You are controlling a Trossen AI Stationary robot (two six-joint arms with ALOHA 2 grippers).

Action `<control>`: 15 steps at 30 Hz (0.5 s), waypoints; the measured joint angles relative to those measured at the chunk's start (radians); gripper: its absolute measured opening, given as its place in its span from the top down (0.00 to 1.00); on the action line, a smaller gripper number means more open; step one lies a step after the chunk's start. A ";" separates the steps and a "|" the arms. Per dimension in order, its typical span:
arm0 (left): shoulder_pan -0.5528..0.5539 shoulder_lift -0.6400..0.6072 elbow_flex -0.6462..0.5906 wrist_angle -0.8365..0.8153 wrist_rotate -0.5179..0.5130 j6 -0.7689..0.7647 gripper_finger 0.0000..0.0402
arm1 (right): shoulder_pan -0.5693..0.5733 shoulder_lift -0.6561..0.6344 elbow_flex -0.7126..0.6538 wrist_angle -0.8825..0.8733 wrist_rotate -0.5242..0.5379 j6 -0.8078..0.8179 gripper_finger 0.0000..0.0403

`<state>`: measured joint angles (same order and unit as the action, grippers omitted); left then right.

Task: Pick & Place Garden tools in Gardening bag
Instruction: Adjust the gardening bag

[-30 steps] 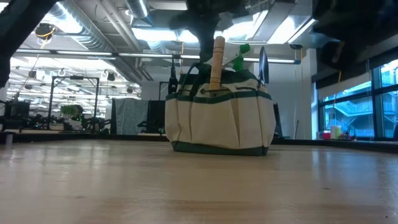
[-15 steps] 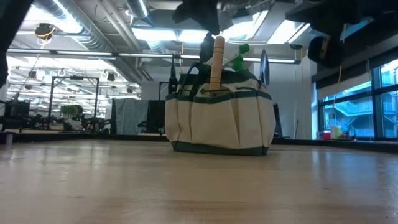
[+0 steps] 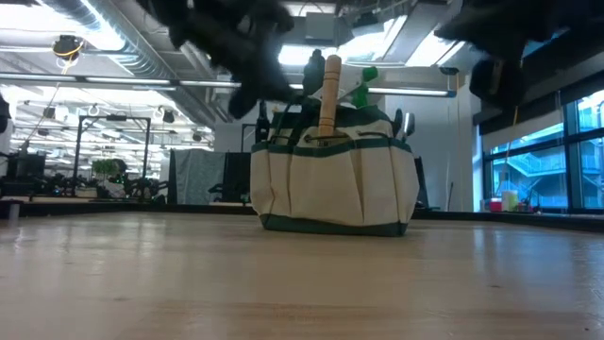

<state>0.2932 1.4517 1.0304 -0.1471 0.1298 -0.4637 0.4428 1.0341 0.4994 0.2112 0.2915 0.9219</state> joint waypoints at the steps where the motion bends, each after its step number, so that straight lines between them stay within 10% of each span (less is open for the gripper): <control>1: 0.025 0.000 -0.028 0.021 0.049 0.010 1.00 | 0.007 0.019 0.000 -0.001 0.019 0.013 1.00; 15: 0.191 0.106 -0.124 0.101 0.209 0.102 1.00 | 0.067 0.348 0.112 0.078 0.179 0.077 1.00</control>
<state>0.4838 1.5581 0.9064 -0.0461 0.3390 -0.3613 0.5096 1.3817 0.6110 0.2891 0.4705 0.9986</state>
